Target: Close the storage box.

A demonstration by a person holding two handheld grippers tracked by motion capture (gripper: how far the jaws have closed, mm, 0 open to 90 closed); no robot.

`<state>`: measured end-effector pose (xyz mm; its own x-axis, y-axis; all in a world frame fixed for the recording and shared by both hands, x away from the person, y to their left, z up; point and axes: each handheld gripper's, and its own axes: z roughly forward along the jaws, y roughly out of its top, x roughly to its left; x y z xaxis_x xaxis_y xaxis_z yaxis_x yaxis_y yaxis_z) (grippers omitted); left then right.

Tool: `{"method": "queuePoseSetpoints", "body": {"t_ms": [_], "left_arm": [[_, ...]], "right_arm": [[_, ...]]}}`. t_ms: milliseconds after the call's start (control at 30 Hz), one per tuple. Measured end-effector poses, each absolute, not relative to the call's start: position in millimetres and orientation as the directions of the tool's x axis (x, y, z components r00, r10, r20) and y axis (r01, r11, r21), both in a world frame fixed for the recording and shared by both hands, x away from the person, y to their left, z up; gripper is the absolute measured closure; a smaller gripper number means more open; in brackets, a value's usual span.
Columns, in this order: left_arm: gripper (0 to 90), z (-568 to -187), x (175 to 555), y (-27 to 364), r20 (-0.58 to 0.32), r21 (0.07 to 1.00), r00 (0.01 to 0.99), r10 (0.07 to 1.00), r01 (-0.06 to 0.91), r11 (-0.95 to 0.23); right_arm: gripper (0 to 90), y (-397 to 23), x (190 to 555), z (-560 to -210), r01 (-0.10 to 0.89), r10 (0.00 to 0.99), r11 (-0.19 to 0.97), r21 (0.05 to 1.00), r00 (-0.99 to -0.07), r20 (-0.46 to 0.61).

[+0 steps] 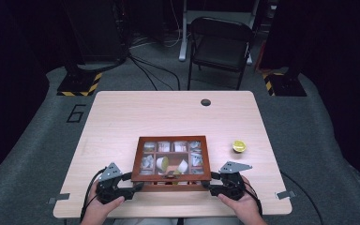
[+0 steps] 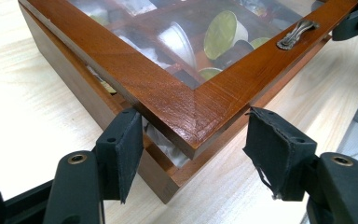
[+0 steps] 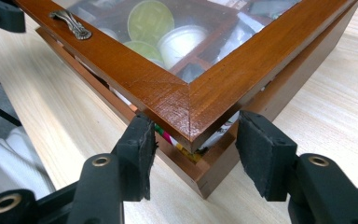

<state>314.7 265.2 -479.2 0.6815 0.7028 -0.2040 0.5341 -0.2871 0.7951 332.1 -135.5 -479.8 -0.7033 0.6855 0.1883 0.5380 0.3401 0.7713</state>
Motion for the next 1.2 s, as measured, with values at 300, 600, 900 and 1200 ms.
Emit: {"method": "queuePoseSetpoints", "body": {"t_ms": [300, 600, 900, 1200], "left_arm": [[36.3, -482.8, 315.8, 264.9, -0.205, 0.782, 0.674, 0.710, 0.549, -0.295], [36.8, -486.1, 313.9, 266.7, -0.220, 0.757, 0.665, 0.714, 0.578, -0.305], [36.3, -483.8, 310.7, 270.1, -0.206, 0.769, 0.661, 0.722, 0.566, -0.299], [35.4, -478.1, 305.3, 281.1, -0.215, 0.800, 0.638, 0.739, 0.550, -0.241]], "right_arm": [[46.0, -134.0, 329.4, -482.0, 0.548, 0.685, 0.351, 0.759, -0.703, 0.191], [44.0, -135.0, 330.6, -486.4, 0.559, 0.686, 0.387, 0.733, -0.706, 0.176], [44.1, -136.7, 324.9, -486.8, 0.549, 0.685, 0.398, 0.735, -0.711, 0.159], [41.9, -146.1, 315.9, -483.0, 0.538, 0.693, 0.369, 0.758, -0.703, 0.162]]}}
